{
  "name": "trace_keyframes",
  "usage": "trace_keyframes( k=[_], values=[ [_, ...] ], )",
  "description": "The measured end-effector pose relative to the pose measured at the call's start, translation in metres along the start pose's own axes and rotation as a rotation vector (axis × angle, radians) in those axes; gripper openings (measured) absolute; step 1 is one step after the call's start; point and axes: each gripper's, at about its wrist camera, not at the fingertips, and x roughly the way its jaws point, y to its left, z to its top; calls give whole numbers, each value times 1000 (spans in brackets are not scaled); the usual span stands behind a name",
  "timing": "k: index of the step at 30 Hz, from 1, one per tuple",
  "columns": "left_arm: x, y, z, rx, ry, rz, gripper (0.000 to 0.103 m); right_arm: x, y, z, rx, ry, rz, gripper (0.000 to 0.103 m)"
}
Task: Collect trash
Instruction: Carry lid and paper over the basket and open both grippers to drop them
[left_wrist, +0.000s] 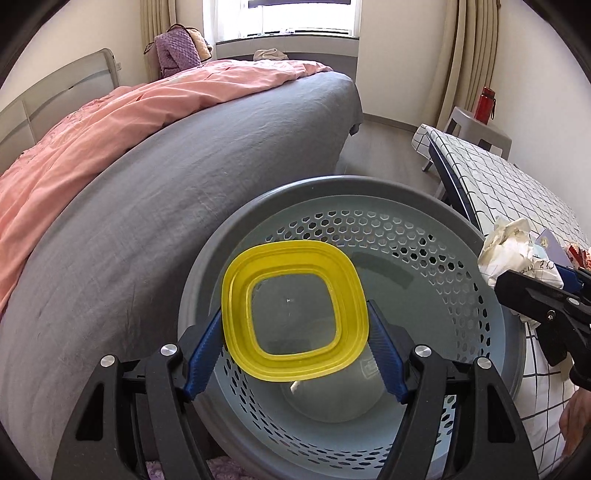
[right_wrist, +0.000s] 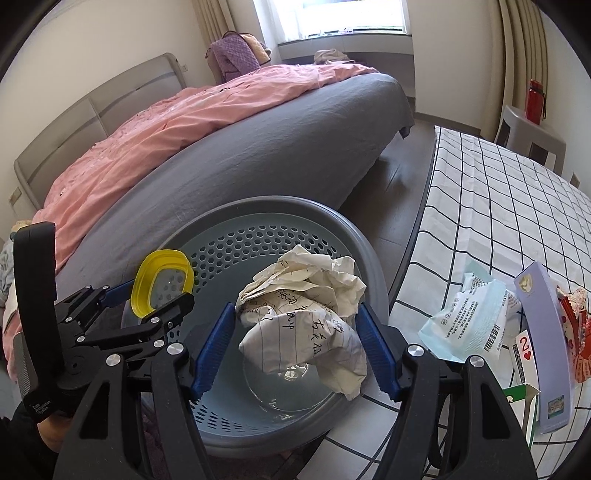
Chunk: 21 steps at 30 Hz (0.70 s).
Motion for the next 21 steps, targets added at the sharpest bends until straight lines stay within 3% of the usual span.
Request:
trace_keyframes(
  k=[8, 12, 14, 21],
  values=[
    [-2, 5, 1, -24, 0, 5, 70, 0, 6, 9, -15, -26, 16, 69],
    [-3, 8, 3, -40, 5, 3, 72, -3, 5, 10, -7, -36, 19, 77],
    [-4, 9, 3, -43, 2, 8, 77, -3, 5, 10, -6, -37, 18, 78],
    [-4, 11, 2, -53, 5, 18, 77, -4, 4, 9, -3, -33, 7, 78]
  ],
)
